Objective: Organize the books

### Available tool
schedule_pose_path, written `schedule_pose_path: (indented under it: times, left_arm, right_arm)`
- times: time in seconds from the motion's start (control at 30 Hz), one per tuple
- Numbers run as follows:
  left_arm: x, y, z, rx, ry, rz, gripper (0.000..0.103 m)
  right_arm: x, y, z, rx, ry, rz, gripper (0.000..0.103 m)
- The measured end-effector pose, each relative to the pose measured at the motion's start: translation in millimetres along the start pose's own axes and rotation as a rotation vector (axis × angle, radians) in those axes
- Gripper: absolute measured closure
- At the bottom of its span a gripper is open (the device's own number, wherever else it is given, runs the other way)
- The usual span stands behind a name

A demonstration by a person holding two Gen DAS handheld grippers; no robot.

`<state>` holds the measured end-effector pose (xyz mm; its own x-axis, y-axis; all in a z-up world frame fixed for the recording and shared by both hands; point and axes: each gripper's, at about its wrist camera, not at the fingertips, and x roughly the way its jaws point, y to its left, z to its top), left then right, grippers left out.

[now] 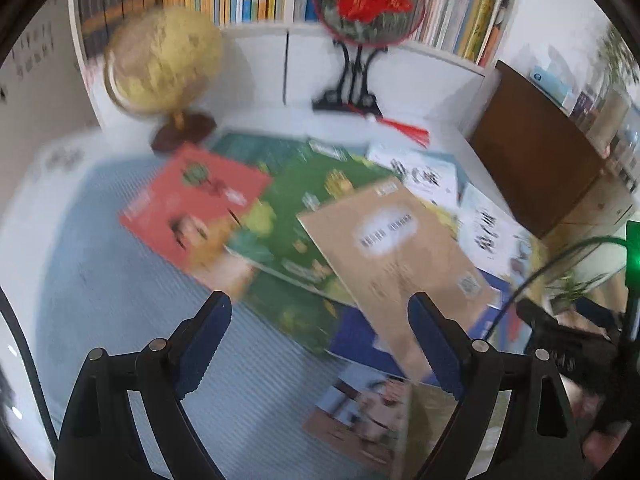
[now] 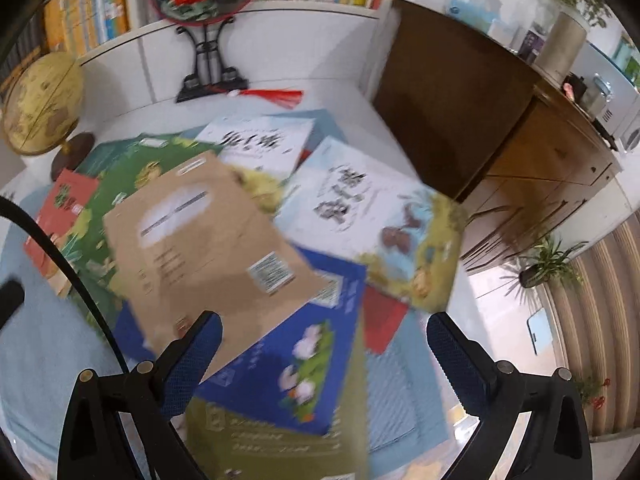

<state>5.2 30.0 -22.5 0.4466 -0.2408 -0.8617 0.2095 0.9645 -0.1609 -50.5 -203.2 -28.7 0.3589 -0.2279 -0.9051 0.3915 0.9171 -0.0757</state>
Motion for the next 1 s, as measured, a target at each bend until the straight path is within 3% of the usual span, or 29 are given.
schedule_pose_path:
  times: [0.1,0.23,0.4,0.57,0.73,0.87,1.0]
  left_arm:
    - [11.8,-6.1,-7.4,-0.031,0.056,0.008,0.014]
    - [21.1,-21.5,-16.2,-0.052,0.048,0.050,0.014]
    - [45.2,-43.5,-26.6,-0.064,0.102,0.085,0.014]
    - [61.1,-45.1,-35.0,-0.146,0.110,0.056,0.014]
    - [76.2,-46.5,-38.0,-0.223,0.086,-0.002,0.015]
    - [87.5,-47.6,-41.9,-0.262,0.062,-0.040,0.015]
    - [97.7,-49.0,-43.9,-0.289,0.049,-0.050,0.019]
  right_arm:
    - [3.9,-13.9,8.0,-0.012,-0.021,0.021,0.001]
    - [9.7,-25.0,12.4,-0.068,-0.033,0.075,0.001]
    - [30.6,-26.0,13.7,-0.196,-0.010,0.168,0.001]
    - [58.6,-20.3,22.6,-0.282,0.028,0.325,0.001]
    - [82.5,-6.1,33.9,-0.363,0.044,0.379,0.001]
    - [100.5,5.3,38.9,-0.415,0.078,0.439,0.014]
    - [116.8,9.3,40.1,-0.424,0.111,0.442,0.029]
